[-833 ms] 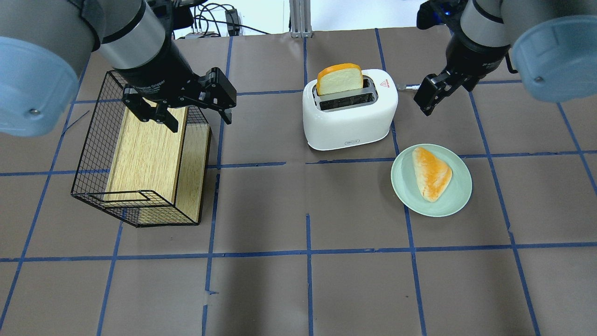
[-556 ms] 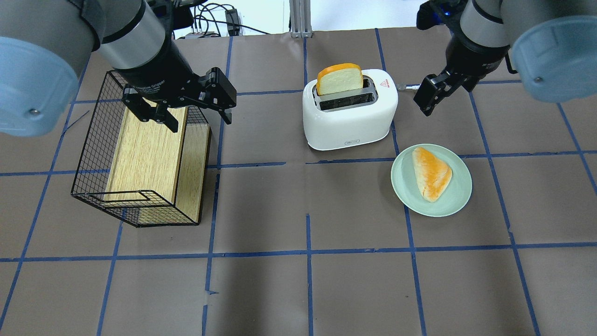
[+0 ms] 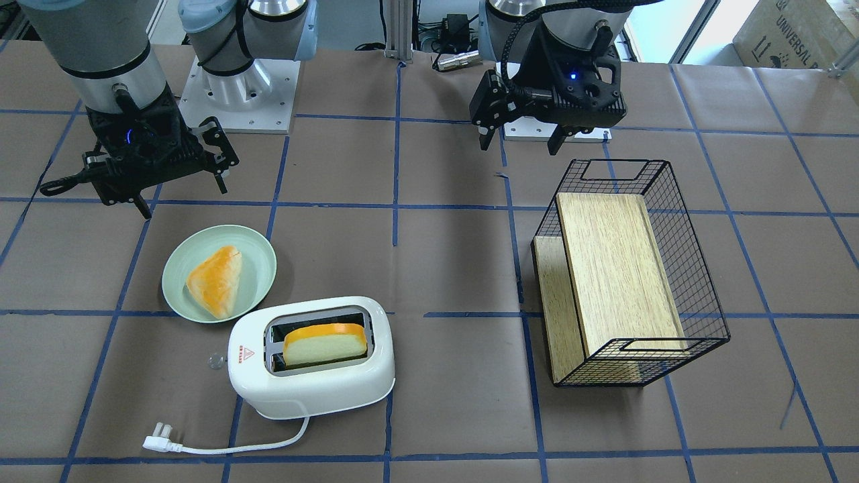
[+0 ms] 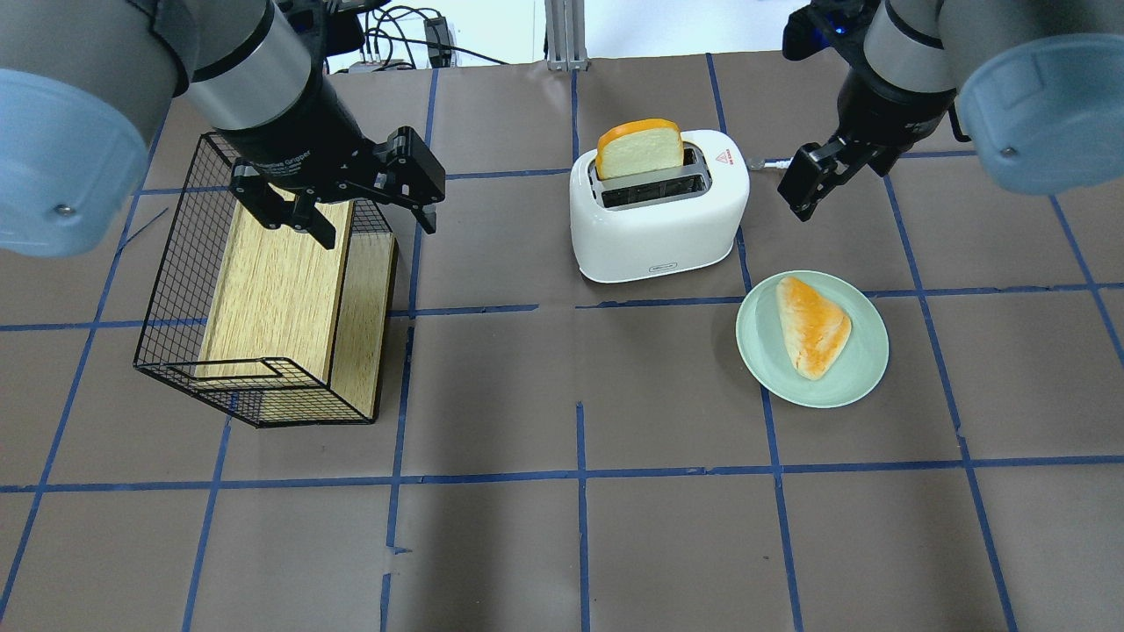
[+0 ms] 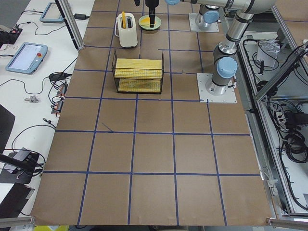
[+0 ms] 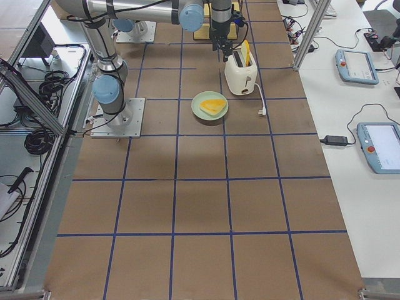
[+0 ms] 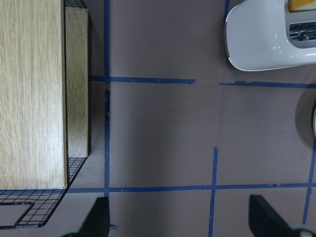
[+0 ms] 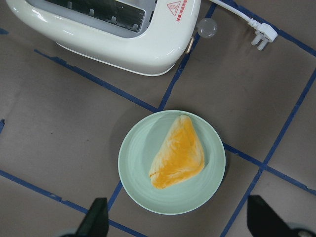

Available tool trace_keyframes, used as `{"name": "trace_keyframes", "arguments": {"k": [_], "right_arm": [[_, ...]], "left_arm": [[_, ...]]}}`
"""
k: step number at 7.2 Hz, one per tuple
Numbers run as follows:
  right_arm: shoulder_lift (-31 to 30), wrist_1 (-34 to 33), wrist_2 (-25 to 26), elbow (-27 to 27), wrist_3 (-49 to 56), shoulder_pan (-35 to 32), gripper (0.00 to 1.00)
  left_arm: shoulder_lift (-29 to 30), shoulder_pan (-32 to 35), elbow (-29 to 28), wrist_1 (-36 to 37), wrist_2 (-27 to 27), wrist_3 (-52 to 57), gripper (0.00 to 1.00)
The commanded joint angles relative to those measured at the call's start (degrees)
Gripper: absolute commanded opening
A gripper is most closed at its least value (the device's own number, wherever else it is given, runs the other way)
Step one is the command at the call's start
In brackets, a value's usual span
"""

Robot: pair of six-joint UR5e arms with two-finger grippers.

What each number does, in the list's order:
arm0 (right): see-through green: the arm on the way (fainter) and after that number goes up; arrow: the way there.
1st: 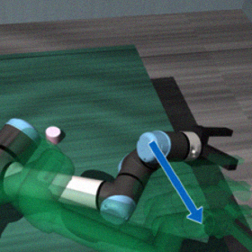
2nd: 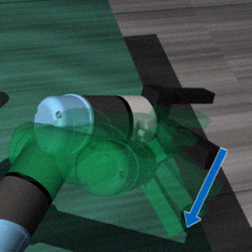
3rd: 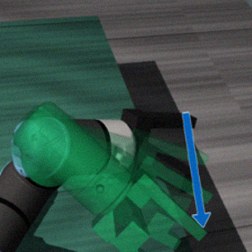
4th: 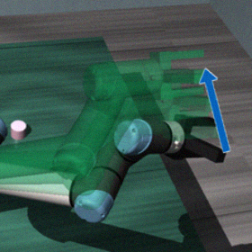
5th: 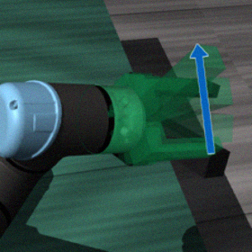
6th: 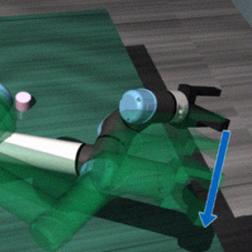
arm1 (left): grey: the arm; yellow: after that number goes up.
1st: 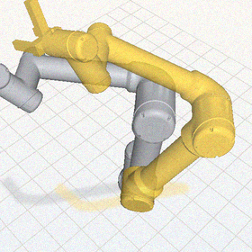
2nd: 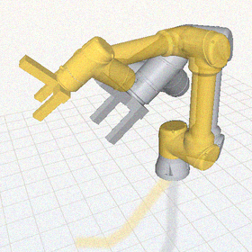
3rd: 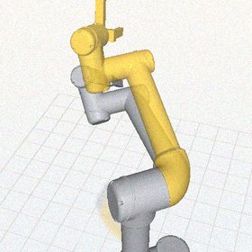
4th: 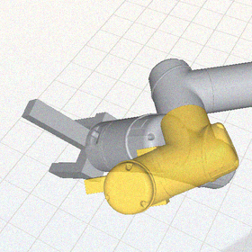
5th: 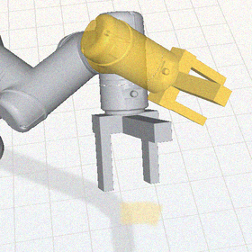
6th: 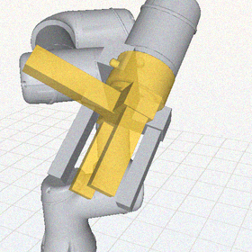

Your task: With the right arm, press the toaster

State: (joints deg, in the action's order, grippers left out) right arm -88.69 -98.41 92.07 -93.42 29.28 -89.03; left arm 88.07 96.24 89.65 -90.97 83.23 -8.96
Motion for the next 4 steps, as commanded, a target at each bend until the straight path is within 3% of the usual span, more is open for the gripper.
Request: {"name": "trace_keyframes", "arguments": {"k": [1, 3, 4], "right_arm": [[0.8, -0.3, 0.5, -0.1, 2.2, 0.7, 1.00], [3.8, -2.6, 0.7, 1.4, 27.8, 0.8, 1.00], [5.5, -7.9, 2.8, 1.7, 41.2, 0.8, 1.00]], "left_arm": [[0.0, 0.0, 0.0, 0.0, 0.0, 0.0, 1.00], [0.0, 0.0, 0.0, 0.0, 0.0, 0.0, 1.00], [0.0, 0.0, 0.0, 0.0, 0.0, 0.0, 1.00]]}}
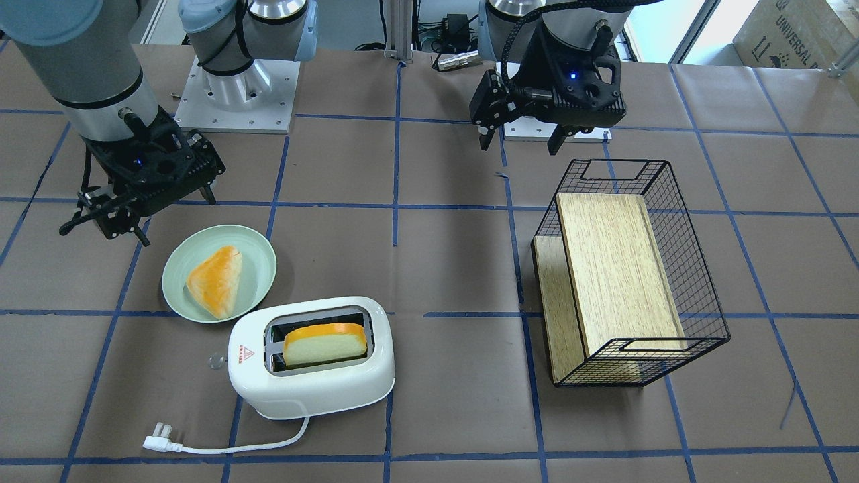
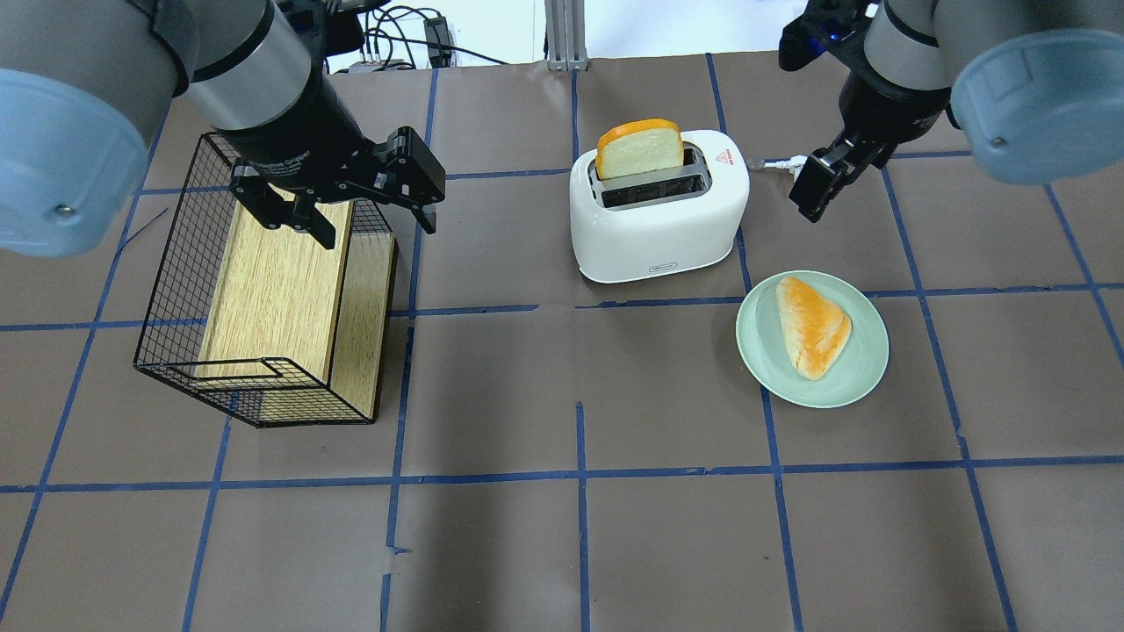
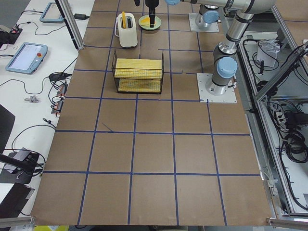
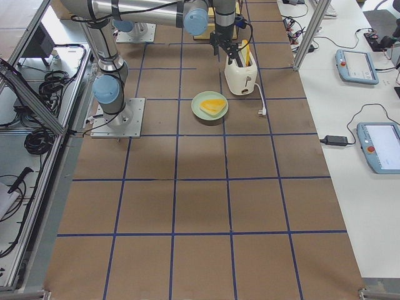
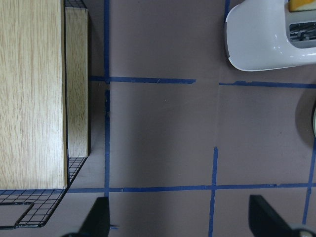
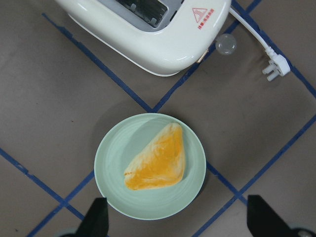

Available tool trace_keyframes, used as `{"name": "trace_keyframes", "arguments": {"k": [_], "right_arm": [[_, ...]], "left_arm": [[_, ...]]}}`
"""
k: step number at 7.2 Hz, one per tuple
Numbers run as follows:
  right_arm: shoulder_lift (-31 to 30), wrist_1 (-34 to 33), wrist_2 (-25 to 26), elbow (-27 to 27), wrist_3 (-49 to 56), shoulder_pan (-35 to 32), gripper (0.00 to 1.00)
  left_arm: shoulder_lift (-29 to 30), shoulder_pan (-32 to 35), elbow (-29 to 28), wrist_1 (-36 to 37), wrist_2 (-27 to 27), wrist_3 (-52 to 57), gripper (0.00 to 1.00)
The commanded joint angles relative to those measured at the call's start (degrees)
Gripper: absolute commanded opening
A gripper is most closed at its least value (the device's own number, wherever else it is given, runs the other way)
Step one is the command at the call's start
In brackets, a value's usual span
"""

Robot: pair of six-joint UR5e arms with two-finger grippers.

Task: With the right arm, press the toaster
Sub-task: 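Move the right gripper over the toaster's lever side, farther from the robot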

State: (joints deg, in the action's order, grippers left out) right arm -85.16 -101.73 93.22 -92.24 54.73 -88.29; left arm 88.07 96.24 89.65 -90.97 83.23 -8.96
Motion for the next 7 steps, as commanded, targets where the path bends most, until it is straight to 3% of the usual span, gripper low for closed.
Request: {"name": "trace_keyframes", "arguments": {"k": [1, 3, 4, 5, 6, 7], "right_arm": [[2.9, -10.0, 4.1, 0.2, 24.9, 0.0, 1.00], [6.6, -19.0, 3.9, 0.0, 39.1, 0.0, 0.96], [8.9, -20.3, 3.8, 0.2, 39.6, -0.1, 0.77], [10.0, -20.4, 3.7, 0.0, 39.6, -0.1, 0.40], [10.4, -20.4, 3.7, -0.1, 39.8, -0.2, 0.17], [11.2, -20.1, 1.9, -0.4, 39.8, -0.2, 0.07]], "left_arm": [[0.0, 0.0, 0.0, 0.0, 0.0, 0.0, 1.00], [-0.1, 0.0, 0.0, 0.0, 0.0, 0.0, 1.00], [0.0, 0.0, 0.0, 0.0, 0.0, 0.0, 1.00], [0.0, 0.0, 0.0, 0.0, 0.0, 0.0, 1.00], [0.0, 0.0, 0.0, 0.0, 0.0, 0.0, 1.00], [0.0, 0.0, 0.0, 0.0, 0.0, 0.0, 1.00]]}}
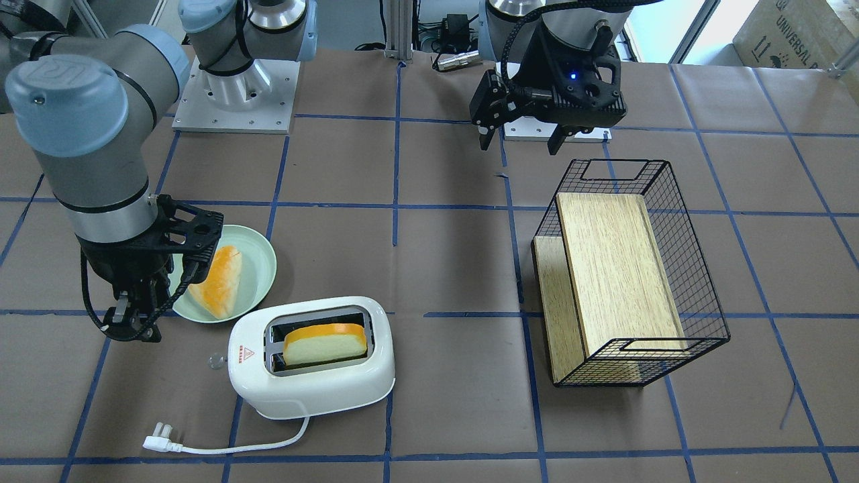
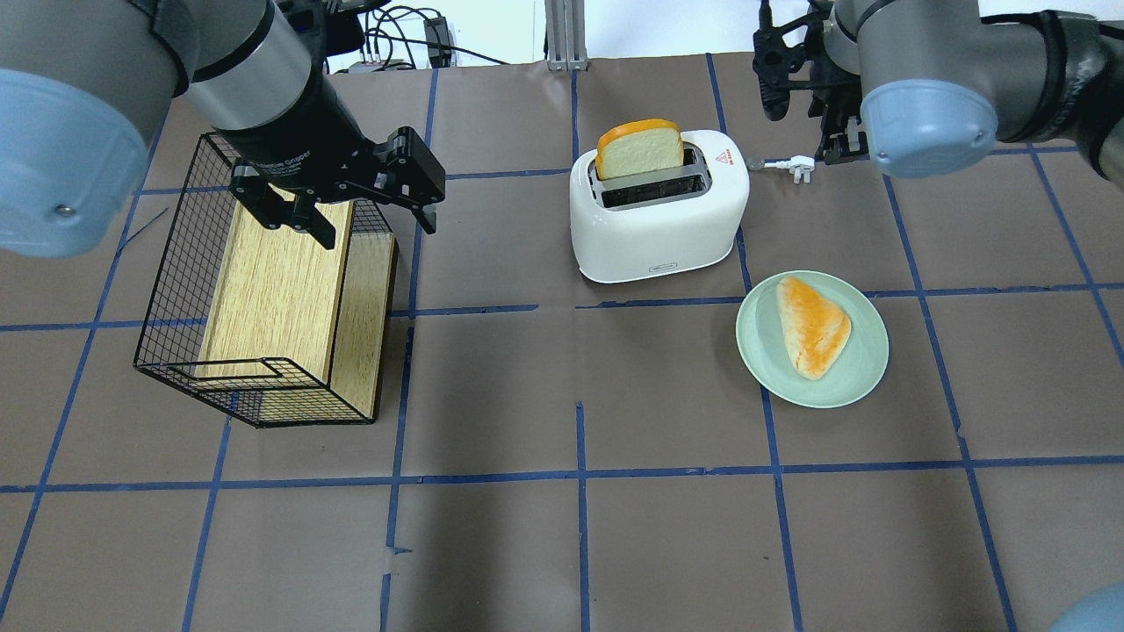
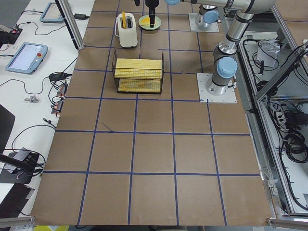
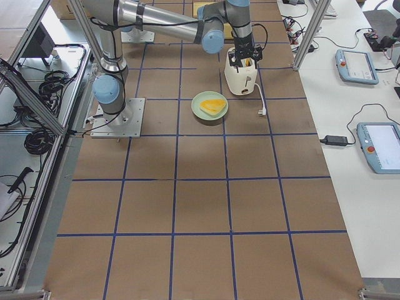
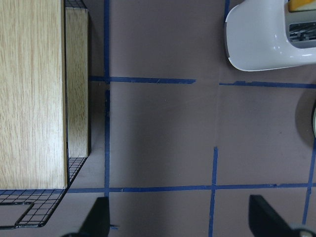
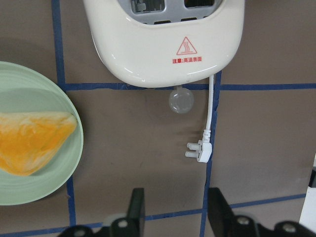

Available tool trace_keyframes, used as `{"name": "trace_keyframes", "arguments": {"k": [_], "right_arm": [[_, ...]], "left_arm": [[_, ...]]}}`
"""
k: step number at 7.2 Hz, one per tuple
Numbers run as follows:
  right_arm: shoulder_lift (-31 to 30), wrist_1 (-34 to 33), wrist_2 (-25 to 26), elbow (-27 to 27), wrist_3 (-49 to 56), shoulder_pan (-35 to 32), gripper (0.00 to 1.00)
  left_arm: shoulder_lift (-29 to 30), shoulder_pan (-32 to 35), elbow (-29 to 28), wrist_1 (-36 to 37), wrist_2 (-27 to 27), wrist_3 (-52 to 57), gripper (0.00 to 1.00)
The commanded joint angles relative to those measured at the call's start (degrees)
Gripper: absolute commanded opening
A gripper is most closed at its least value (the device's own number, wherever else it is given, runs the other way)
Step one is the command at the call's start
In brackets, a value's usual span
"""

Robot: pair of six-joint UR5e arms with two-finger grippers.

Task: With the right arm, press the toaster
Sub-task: 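Move the right gripper over the toaster's lever side, farther from the robot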

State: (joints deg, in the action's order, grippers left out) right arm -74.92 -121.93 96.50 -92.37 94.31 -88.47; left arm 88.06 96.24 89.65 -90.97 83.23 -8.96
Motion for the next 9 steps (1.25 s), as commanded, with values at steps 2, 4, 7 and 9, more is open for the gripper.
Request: {"name": "trace_keyframes", "arguments": {"k": [2, 4, 7, 9], "right_arm": [[2.2, 3.7, -4.2, 0.2, -0.4, 0.2, 0.02], [2.5, 5.3, -6.5, 0.5, -0.4, 0.5, 0.01], [4.2, 5.1, -7.5, 0.6, -0.4, 0.5, 0.02], [5.0, 4.5, -9.1, 1.7, 0.2, 0.5, 0.02]], "left_arm": [[0.0, 0.0, 0.0, 0.0, 0.0, 0.0, 1.00], [0.0, 0.0, 0.0, 0.0, 0.0, 0.0, 1.00], [0.0, 0.0, 0.0, 0.0, 0.0, 0.0, 1.00], [0.0, 0.0, 0.0, 0.0, 0.0, 0.0, 1.00]]}}
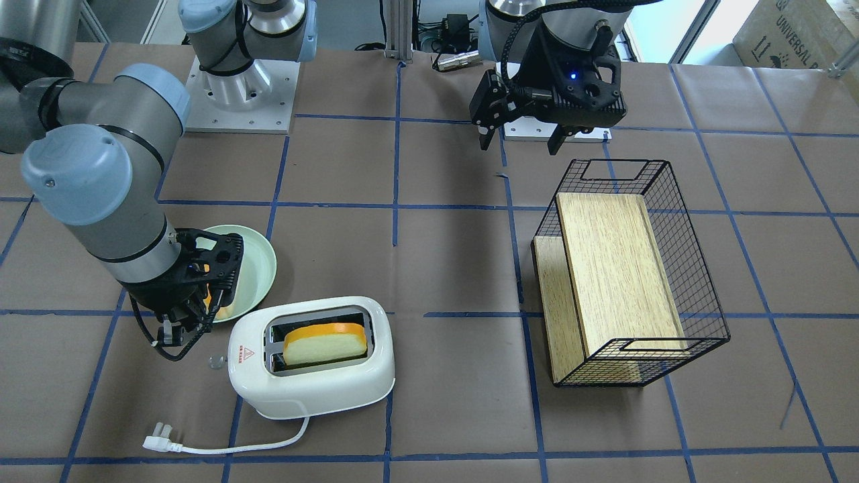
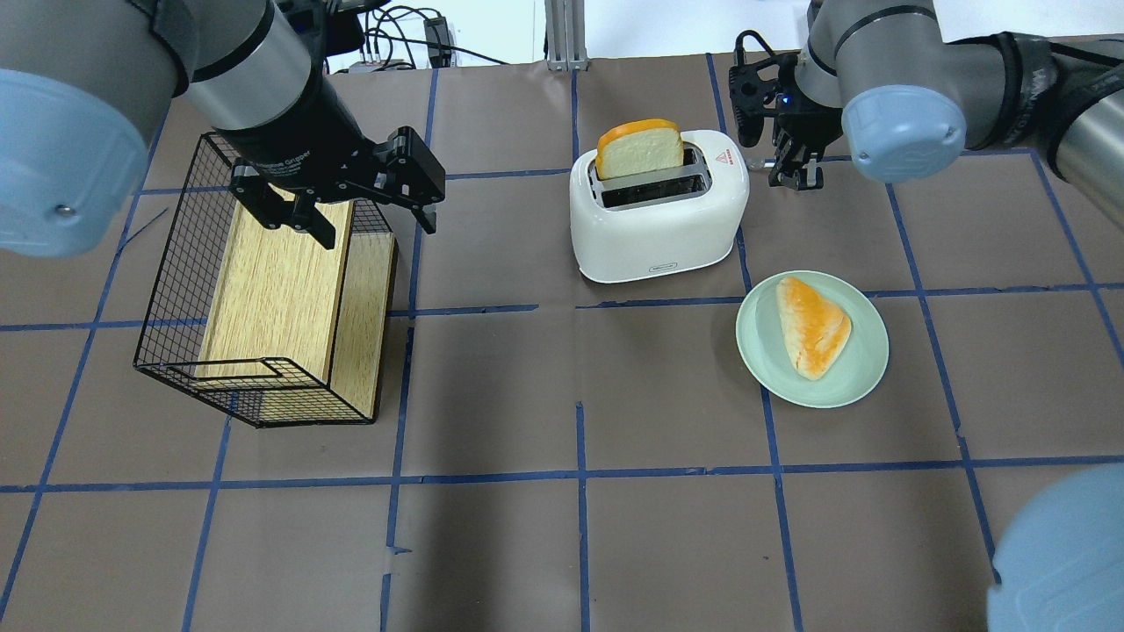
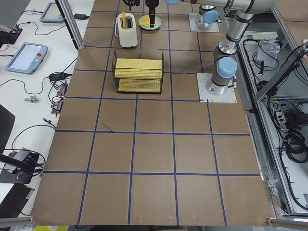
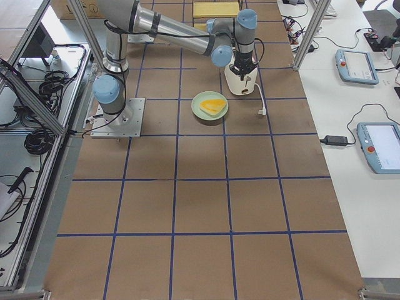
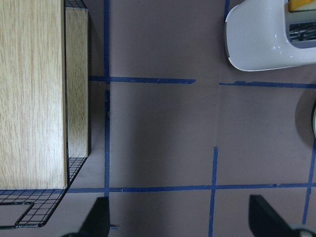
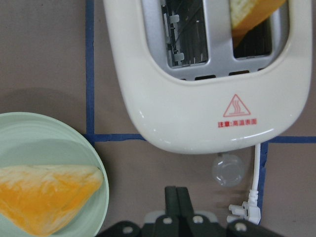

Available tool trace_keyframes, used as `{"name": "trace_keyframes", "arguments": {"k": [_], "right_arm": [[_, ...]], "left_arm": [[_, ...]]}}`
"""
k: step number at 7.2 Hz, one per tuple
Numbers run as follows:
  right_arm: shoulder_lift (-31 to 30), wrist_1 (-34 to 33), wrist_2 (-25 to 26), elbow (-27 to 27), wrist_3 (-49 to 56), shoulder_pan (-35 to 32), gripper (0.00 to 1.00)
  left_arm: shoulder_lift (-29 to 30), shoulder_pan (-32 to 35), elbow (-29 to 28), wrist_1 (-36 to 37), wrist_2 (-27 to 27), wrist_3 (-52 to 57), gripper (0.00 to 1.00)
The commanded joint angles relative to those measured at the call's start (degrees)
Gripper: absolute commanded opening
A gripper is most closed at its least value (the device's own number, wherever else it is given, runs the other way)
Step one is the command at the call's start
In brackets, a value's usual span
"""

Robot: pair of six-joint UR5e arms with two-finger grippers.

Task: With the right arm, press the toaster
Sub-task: 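Lower the right gripper onto the toaster lever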

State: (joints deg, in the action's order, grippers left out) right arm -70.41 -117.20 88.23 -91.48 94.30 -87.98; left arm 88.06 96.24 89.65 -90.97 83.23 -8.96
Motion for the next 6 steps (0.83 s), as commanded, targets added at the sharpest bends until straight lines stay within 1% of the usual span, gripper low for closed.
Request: {"name": "trace_keyframes", "arguments": {"k": [1, 2, 4, 6], "right_arm": [[1.7, 0.6, -1.0, 3.7, 0.3, 0.0, 0.02], [2.9, 0.7, -1.0, 5.5, 0.4, 0.0, 0.02], [4.7, 0.6, -2.2, 5.6, 0.4, 0.0, 0.02], [5.6, 0.5, -2.3, 5.4, 0.4, 0.0, 0.03]], "left_arm": [[0.0, 0.0, 0.0, 0.0, 0.0, 0.0, 1.00], [0.0, 0.0, 0.0, 0.0, 0.0, 0.0, 1.00], [0.0, 0.0, 0.0, 0.0, 0.0, 0.0, 1.00], [0.0, 0.0, 0.0, 0.0, 0.0, 0.0, 1.00]]}}
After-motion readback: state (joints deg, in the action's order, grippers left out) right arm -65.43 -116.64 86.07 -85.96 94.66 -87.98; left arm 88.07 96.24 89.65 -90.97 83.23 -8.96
